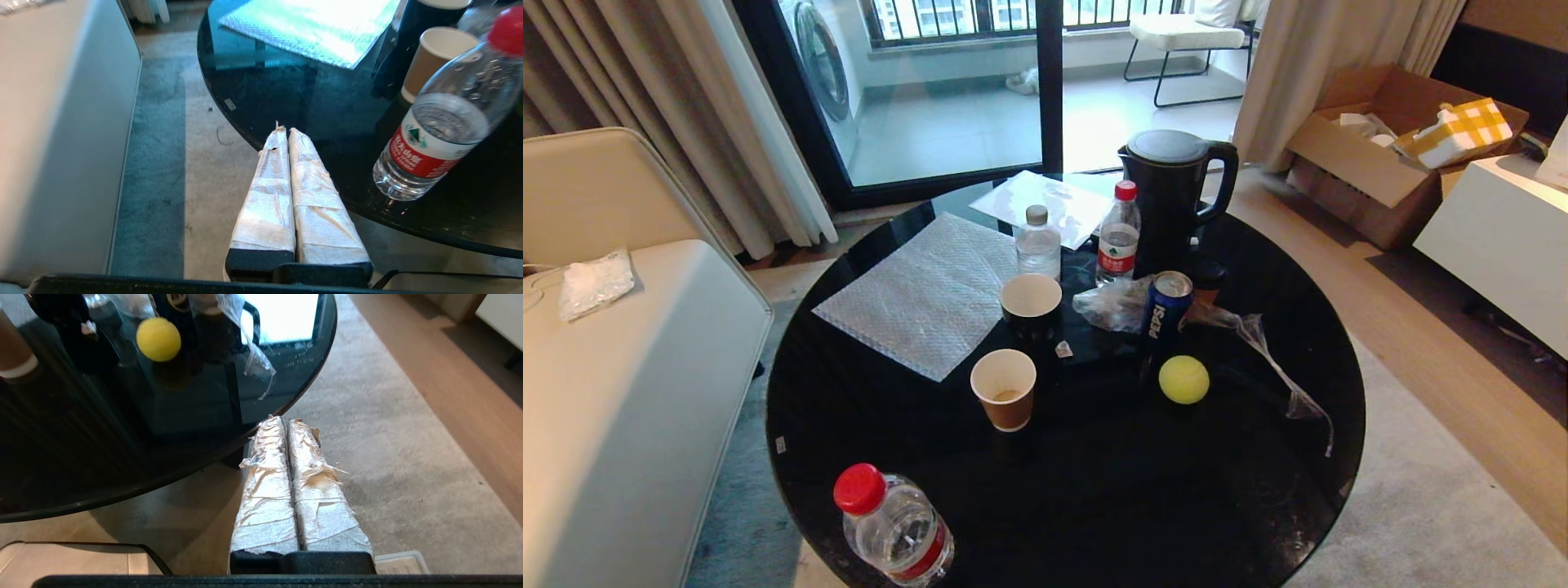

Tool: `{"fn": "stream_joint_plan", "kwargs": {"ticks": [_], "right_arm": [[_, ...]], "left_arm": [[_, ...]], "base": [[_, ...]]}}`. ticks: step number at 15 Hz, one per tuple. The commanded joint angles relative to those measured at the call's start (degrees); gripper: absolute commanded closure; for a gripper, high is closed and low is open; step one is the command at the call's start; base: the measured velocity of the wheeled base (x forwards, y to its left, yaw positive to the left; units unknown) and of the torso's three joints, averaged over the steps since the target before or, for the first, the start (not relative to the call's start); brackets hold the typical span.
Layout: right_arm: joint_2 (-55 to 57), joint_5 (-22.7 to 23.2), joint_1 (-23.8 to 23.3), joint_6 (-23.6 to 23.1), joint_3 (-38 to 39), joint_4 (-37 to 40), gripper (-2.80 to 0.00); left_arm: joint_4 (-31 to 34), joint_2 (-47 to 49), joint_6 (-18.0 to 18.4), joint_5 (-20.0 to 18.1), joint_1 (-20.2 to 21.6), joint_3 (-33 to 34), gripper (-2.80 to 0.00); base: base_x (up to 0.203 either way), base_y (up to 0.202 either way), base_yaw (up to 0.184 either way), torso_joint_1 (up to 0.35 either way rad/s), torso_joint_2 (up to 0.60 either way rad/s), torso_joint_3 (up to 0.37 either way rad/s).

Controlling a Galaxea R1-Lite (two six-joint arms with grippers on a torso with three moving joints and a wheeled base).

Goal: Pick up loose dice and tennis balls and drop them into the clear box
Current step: Pick up the ball on the table

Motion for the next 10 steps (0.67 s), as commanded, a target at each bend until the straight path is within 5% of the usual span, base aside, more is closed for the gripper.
{"fn": "stream_joint_plan", "kwargs": {"ticks": [1,10], "right_arm": [[0.07,0.02,0.04,-0.05,0.09,-0.02,0.0],[0.07,-0.41,0.04,0.13,0.09,-0.21,0.0]], "left_arm": [[-0.02,-0.02,-0.02,0.0,0.04,0.01,0.0],[-0.02,0.06,0.07,0.0,0.04,0.01,0.0]], "base": [[0.0,0.0,0.0,0.007,0.0,-0.183],[0.0,0.0,0.0,0.001,0.0,-0.144]]}}
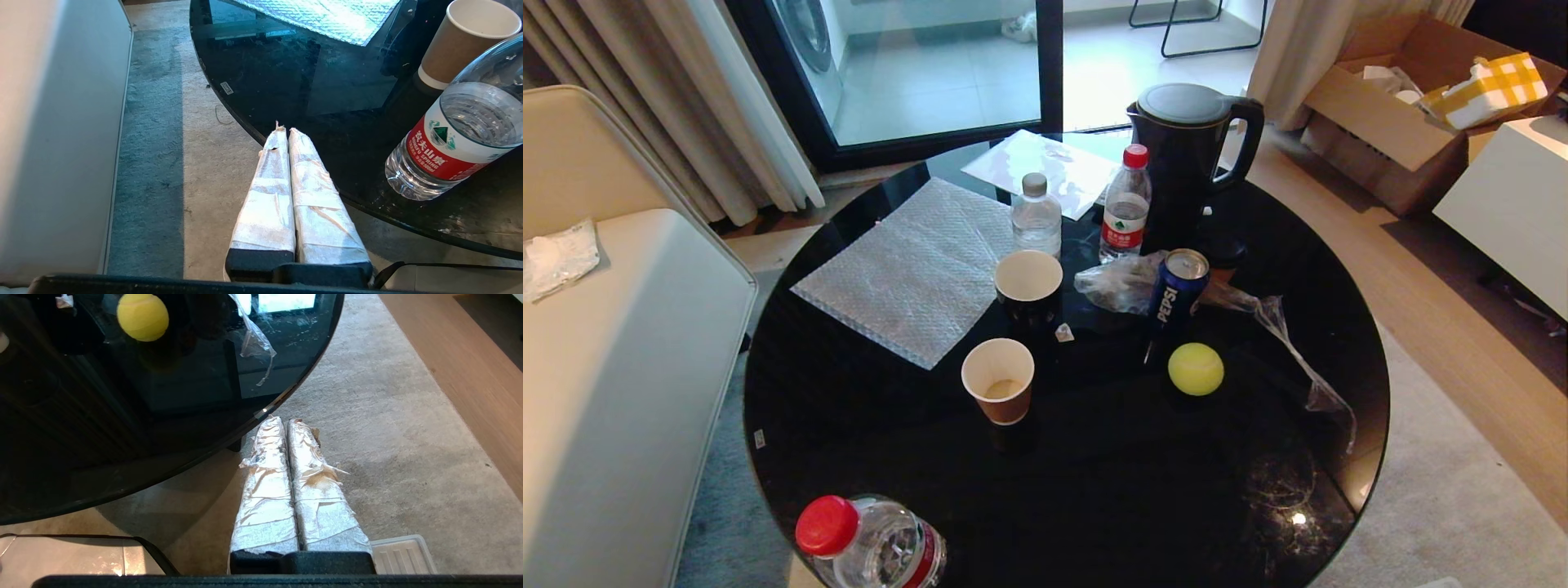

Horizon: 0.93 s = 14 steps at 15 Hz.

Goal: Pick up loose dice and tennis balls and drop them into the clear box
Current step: Pick up the ball on the table

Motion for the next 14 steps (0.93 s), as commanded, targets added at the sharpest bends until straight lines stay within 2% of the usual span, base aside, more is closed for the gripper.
{"fn": "stream_joint_plan", "kwargs": {"ticks": [1,4,6,8,10,12,14], "right_arm": [[0.15,-0.16,0.02,0.19,-1.03,-0.06,0.0],[8.48,0.38,0.11,0.56,-13.32,5.29,0.0],[22.69,0.65,0.21,1.16,-23.11,9.72,0.0],[37.05,1.45,0.36,1.6,-29.12,10.86,0.0],[50.69,2.59,0.96,1.95,-32.77,7.98,0.0],[63.97,3.45,3.11,3.24,-35.62,1.63,0.0],[75.67,4.02,7.23,7.93,-40.48,-4.59,0.0]], "left_arm": [[-0.01,0.06,0.0,-0.03,0.02,0.01,0.0],[-0.01,-0.02,0.0,0.02,0.02,0.01,0.0],[-0.01,-0.02,0.0,-0.03,0.02,0.01,0.0],[-0.01,0.05,0.0,-0.01,0.02,0.01,0.0],[-0.01,-0.02,0.0,-0.03,0.02,0.01,0.0],[-0.01,-0.02,0.0,-0.03,0.02,0.01,0.0],[-0.01,0.05,0.0,-0.03,0.02,0.01,0.0]], "base": [[0.0,0.0,0.0,0.005,0.0,-0.027],[0.0,0.0,0.0,0.0,0.0,0.0],[0.0,0.0,0.0,0.0,0.0,0.0],[0.0,0.0,0.0,0.0,0.0,0.0],[0.0,0.0,0.0,0.0,0.0,0.0],[0.0,0.0,0.0,0.0,0.0,0.0],[0.0,0.0,0.0,0.0,0.0,0.0]]}}
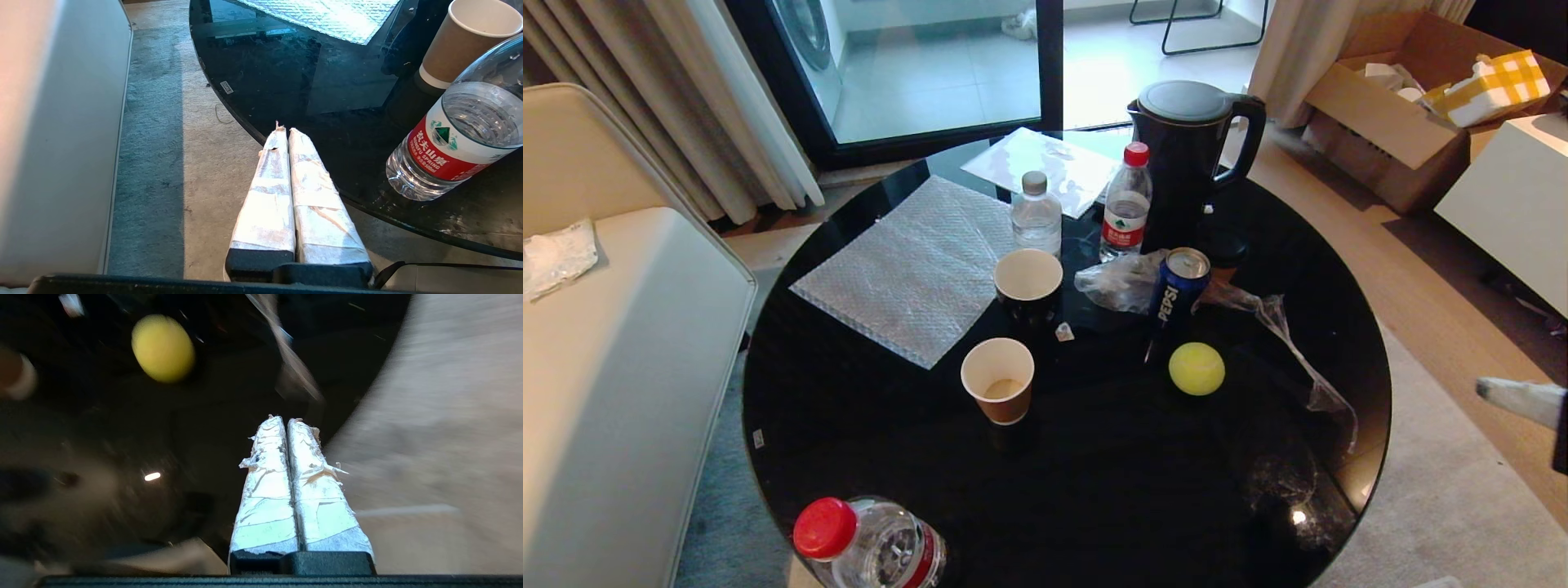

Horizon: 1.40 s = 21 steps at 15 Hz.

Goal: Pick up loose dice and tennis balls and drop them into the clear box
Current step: Pick up the ball on the table

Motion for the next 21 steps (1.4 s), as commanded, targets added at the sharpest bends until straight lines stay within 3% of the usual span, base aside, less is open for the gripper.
{"fn": "stream_joint_plan", "kwargs": {"ticks": [1,4,5,6,9,15,17,19,21], "right_arm": [[19.74,0.86,5.26,4.11,-6.37,-5.51,0.0],[28.17,3.65,11.85,5.05,-11.3,-10.22,0.0],[29.96,3.91,12.73,4.86,-11.37,-11.44,-1.7],[31.94,3.93,13.2,4.14,-11.57,-11.97,-2.8],[36.15,3.46,13.84,0.03,-11.54,-13.29,-2.8],[37.12,5.55,16.52,-0.51,-11.36,-19.69,-2.8],[37.85,5.98,17.04,-2.63,-10.89,-20.02,-2.8],[39.55,5.51,17.09,-6.07,-10.59,-20.02,-2.8],[41.28,2.24,17.0,-8.11,-11.08,-20.9,-2.8]], "left_arm": [[0.0,-0.02,0.0,0.02,0.02,0.01,0.0],[0.0,-0.02,0.0,-0.04,0.02,0.01,0.0],[0.0,0.06,0.0,-0.04,0.02,0.01,0.0],[0.0,-0.02,0.0,-0.04,0.02,0.01,0.0],[0.0,0.06,0.0,-0.04,0.02,0.01,0.0],[0.0,-0.01,0.0,-0.04,0.02,0.01,0.0],[0.0,0.05,0.0,-0.04,0.02,0.01,0.0],[0.0,0.04,0.0,-0.04,0.02,0.01,0.0],[0.0,0.06,0.0,-0.04,0.02,0.01,0.0]], "base": [[0.0,0.0,0.0,0.0,0.0,0.0],[0.0,0.0,0.0,0.0,0.0,0.0],[0.0,0.0,0.0,0.0,0.0,0.0],[0.0,0.0,0.0,0.0,0.0,0.0],[0.0,0.0,0.0,0.0,0.0,0.0],[0.0,0.0,0.0,0.0,0.0,0.0],[0.0,0.0,0.0,0.0,0.0,0.0],[0.0,0.0,0.0,0.0,0.0,0.0],[0.0,0.0,0.0,0.0,0.0,0.0]]}}
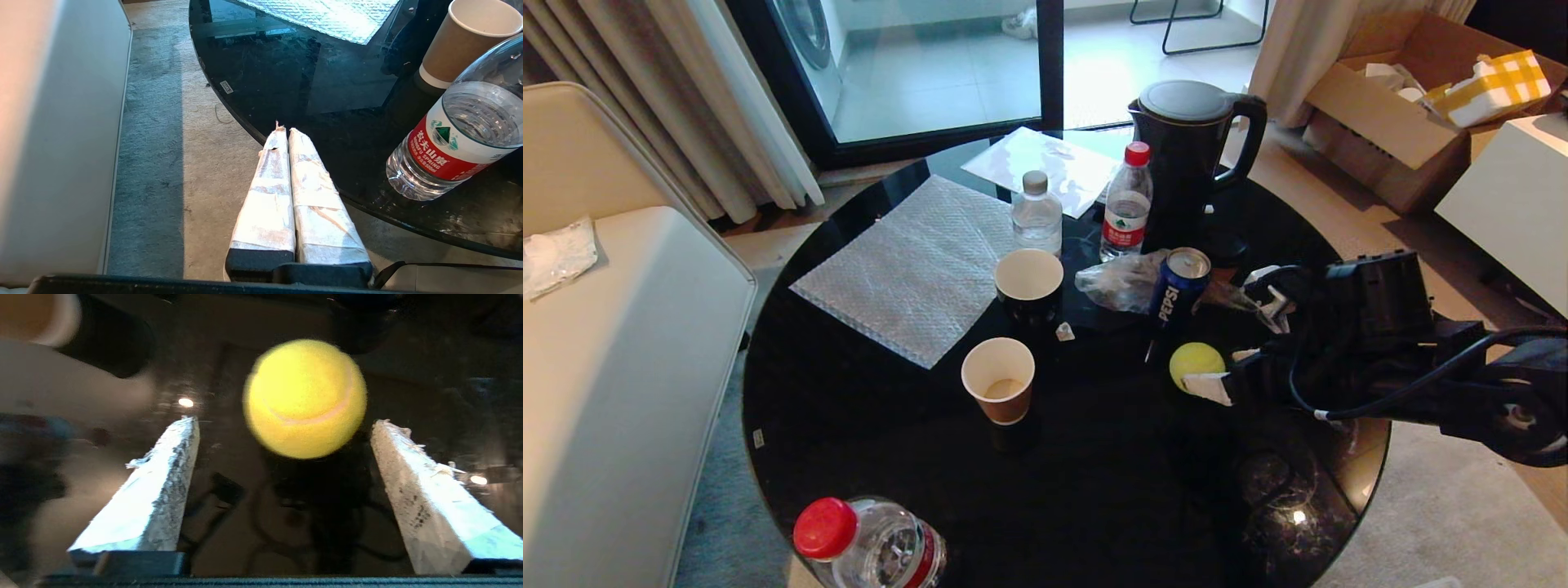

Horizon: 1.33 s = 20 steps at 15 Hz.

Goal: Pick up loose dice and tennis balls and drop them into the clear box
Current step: Pick up the ball on the table

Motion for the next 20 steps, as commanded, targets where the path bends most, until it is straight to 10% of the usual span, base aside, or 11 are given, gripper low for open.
{"fn": "stream_joint_plan", "kwargs": {"ticks": [1,15,16,20], "right_arm": [[2.71,-3.13,-0.3,-1.35,-0.48,-1.9,-2.8],[11.94,-3.46,-0.59,-3.87,-1.56,-15.79,-2.8],[12.43,-3.63,-0.57,-3.97,-1.56,-17.47,0.0],[12.23,-4.1,-0.57,-5.8,-1.04,-18.3,0.0]], "left_arm": [[-0.02,0.06,-0.02,-0.01,0.02,0.01,0.0],[-0.02,0.04,-0.02,0.0,0.02,0.01,0.0],[-0.02,0.0,-0.02,0.01,0.02,0.01,0.0],[-0.02,0.06,-0.02,-0.01,0.02,0.01,0.0]], "base": [[0.0,0.0,0.0,0.0,0.0,0.0],[0.0,0.0,0.0,0.0,0.0,0.0],[0.0,0.0,0.0,0.0,0.0,0.0],[0.0,0.0,0.0,0.0,0.0,0.0]]}}
